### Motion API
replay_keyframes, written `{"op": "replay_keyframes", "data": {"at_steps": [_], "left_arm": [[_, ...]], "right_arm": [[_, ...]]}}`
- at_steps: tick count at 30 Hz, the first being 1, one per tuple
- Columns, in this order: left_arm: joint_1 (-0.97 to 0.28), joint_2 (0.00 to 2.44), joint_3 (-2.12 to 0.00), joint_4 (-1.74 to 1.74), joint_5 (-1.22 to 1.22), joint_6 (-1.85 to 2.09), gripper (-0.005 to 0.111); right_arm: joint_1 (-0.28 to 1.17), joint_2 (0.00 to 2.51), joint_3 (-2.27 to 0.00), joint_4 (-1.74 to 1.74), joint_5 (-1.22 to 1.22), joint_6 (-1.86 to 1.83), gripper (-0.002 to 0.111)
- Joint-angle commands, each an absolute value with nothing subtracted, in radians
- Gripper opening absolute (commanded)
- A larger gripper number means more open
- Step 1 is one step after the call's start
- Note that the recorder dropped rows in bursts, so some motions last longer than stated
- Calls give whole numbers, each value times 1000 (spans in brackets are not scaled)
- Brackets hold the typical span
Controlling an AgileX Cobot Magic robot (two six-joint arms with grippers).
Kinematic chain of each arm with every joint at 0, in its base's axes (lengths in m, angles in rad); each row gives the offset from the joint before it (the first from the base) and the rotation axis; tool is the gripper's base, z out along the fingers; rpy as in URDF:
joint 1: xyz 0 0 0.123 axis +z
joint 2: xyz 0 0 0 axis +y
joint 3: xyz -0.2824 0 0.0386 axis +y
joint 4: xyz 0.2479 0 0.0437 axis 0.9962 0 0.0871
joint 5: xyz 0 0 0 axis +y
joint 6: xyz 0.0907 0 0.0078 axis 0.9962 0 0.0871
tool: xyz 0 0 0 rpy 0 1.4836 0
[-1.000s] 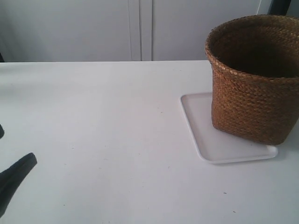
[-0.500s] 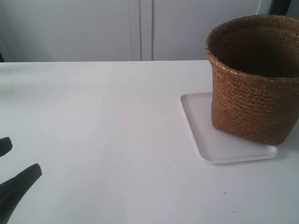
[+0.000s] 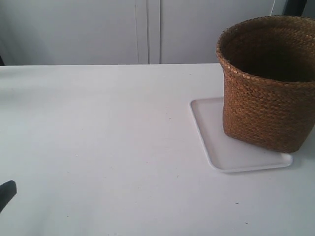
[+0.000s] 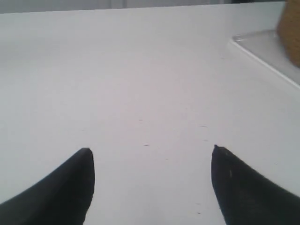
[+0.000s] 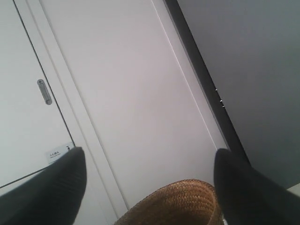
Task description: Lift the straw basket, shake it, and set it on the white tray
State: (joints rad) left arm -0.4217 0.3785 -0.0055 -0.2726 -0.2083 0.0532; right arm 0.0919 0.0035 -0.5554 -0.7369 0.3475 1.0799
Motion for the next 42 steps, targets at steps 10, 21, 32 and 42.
{"op": "replay_keyframes", "data": {"at_steps": [10, 21, 32, 42], "left_arm": [[14, 0, 0, -279, 205, 52, 72], [15, 0, 0, -268, 237, 60, 72], [15, 0, 0, -268, 237, 60, 72], [15, 0, 0, -268, 237, 60, 72]], "right_arm": [[93, 0, -552, -735, 352, 1078, 70], [93, 0, -552, -735, 352, 1078, 70], [93, 0, -556, -686, 325, 1193, 70], [93, 0, -261, 234, 130, 829, 70]]}}
